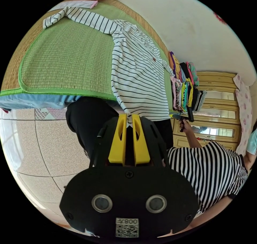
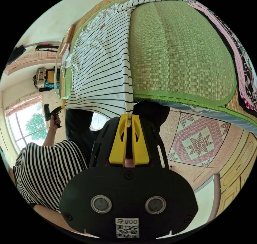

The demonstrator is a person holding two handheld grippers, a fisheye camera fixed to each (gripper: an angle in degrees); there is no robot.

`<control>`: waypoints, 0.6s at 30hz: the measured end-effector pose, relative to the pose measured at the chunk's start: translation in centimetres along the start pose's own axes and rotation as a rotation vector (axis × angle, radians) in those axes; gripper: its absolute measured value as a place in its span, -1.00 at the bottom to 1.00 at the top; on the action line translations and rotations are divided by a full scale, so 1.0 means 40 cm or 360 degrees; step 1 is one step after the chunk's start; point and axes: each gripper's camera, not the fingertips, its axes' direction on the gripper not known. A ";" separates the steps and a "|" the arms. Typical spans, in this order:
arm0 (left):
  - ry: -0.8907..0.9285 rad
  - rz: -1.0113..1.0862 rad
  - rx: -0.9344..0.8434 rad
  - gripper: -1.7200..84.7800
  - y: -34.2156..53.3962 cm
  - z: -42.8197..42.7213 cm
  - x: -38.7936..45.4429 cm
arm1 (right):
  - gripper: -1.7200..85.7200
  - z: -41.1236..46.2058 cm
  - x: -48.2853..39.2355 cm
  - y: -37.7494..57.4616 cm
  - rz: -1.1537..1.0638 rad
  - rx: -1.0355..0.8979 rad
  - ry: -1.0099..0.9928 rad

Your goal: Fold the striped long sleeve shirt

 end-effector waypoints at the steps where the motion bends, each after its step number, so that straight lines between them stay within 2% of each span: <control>1: -0.0011 0.0015 0.0061 -0.85 -0.015 -0.024 0.005 | -0.87 -0.005 0.014 0.003 0.0030 0.0013 0.0046; 4: -0.0047 0.0072 0.0200 -0.81 -0.078 -0.081 0.019 | -0.85 -0.043 0.049 -0.003 0.0098 0.0131 0.0109; 8: -0.0117 0.0208 0.0232 -0.79 -0.247 -0.111 0.050 | -0.83 -0.110 0.036 -0.103 0.0046 0.0337 0.0114; 13: -0.0215 0.0356 0.0215 -0.79 -0.490 -0.093 0.108 | -0.78 -0.184 -0.131 -0.428 -0.0257 0.0528 0.0298; 18: -0.0267 0.0359 0.0258 -0.78 -0.704 -0.083 0.129 | -0.75 -0.200 -0.273 -0.740 -0.0484 0.0599 0.0389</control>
